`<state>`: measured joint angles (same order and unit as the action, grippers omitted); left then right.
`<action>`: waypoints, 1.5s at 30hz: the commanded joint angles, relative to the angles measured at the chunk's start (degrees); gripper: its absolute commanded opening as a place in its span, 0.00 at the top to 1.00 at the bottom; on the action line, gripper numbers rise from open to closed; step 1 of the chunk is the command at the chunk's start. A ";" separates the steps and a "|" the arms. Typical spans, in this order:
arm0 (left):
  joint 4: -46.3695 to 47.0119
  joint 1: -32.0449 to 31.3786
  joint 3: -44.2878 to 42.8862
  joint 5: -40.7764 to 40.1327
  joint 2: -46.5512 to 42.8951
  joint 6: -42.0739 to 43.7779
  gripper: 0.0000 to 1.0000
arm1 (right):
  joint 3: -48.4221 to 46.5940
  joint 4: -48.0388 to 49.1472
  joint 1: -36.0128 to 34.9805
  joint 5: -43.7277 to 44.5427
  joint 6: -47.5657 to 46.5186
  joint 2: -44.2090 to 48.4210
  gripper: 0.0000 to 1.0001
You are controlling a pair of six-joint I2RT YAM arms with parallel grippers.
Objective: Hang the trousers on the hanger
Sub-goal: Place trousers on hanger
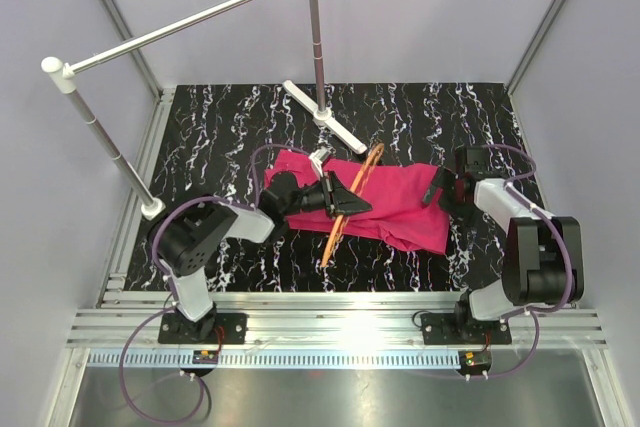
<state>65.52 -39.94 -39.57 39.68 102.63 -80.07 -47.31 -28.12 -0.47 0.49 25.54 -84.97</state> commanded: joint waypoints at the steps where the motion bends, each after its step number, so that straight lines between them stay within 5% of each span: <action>1: 29.85 -2.59 -2.87 -2.68 0.20 -0.96 1.00 | -0.50 2.10 0.12 -2.95 0.74 -1.42 0.01; 8: 29.93 -5.76 -3.32 -5.22 1.43 0.71 1.00 | -1.29 2.54 0.21 -5.50 0.83 -5.46 0.05; 11: 29.93 -6.02 -2.97 -6.54 1.61 2.02 1.00 | -0.86 3.59 0.21 -7.52 1.00 -6.43 0.29; 12: 29.93 -5.85 -2.88 -7.07 1.78 2.55 1.00 | -0.42 4.21 0.12 -8.13 1.09 -6.61 0.51; 16: 30.02 -5.94 -3.58 -7.78 3.54 4.39 1.00 | -0.06 3.51 0.21 -7.44 0.57 -5.48 0.89; 19: 30.02 -5.94 -4.37 -8.66 5.03 5.54 1.00 | -0.32 1.58 0.21 -6.04 -0.14 -2.84 1.00; 32: 30.11 -5.41 -5.60 -10.33 9.52 7.91 1.00 | -9.11 -10.20 0.12 -8.92 -0.14 16.75 1.00; 45: 30.20 -4.79 -6.39 -11.47 9.70 8.62 1.00 | -2.26 13.34 -0.58 -35.72 10.31 15.10 1.00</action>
<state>71.64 -45.32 -43.86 29.87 112.40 -73.73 -51.07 -26.59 -0.40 -24.88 31.00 -69.21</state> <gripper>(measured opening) 0.097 0.041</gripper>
